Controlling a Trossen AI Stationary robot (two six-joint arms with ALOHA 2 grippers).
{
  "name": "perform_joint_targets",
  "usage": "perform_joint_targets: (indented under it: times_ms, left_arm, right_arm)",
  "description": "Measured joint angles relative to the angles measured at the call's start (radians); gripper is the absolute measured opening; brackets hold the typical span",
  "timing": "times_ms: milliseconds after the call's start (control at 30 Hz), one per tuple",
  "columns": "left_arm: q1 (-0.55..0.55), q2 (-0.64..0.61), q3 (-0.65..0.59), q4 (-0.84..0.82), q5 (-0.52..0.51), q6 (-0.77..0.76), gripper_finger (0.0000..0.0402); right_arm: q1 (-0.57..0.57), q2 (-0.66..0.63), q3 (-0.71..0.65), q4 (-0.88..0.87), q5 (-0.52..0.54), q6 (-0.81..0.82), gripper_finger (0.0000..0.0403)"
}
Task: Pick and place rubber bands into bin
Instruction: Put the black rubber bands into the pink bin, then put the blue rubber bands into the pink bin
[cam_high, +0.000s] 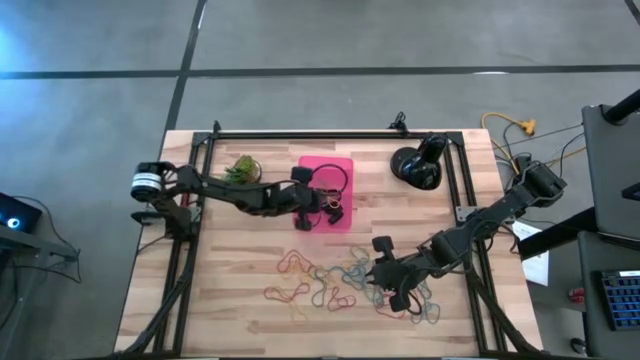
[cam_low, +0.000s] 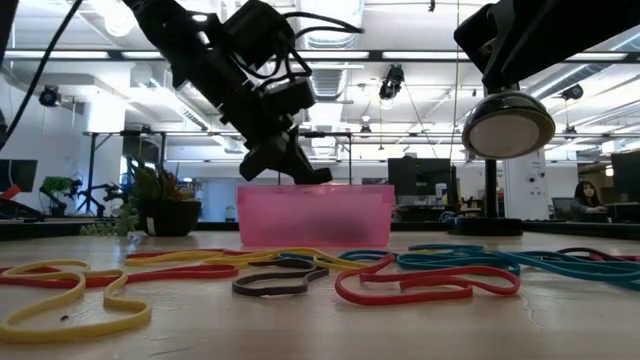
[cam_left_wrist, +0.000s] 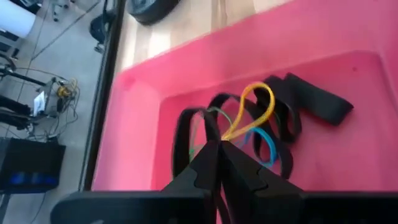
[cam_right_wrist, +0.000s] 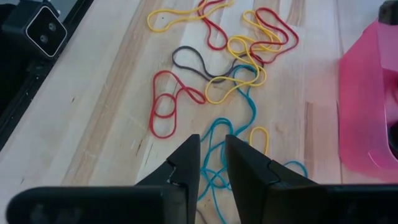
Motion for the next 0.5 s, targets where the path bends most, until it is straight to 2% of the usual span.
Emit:
perform_joint_targets:
  times_ms: [200,500]
  left_arm:
    - [0.0,-0.006,0.014,-0.007,0.001,-0.004,0.0003]
    - [0.0,-0.007,0.013,-0.011,0.0,-0.004,0.0066]
  right_arm:
    - [0.0,0.0,-0.007,0.004,0.0,0.002,0.0075]
    - [0.0,0.0,-0.028,0.012,0.0,0.047,0.0064]
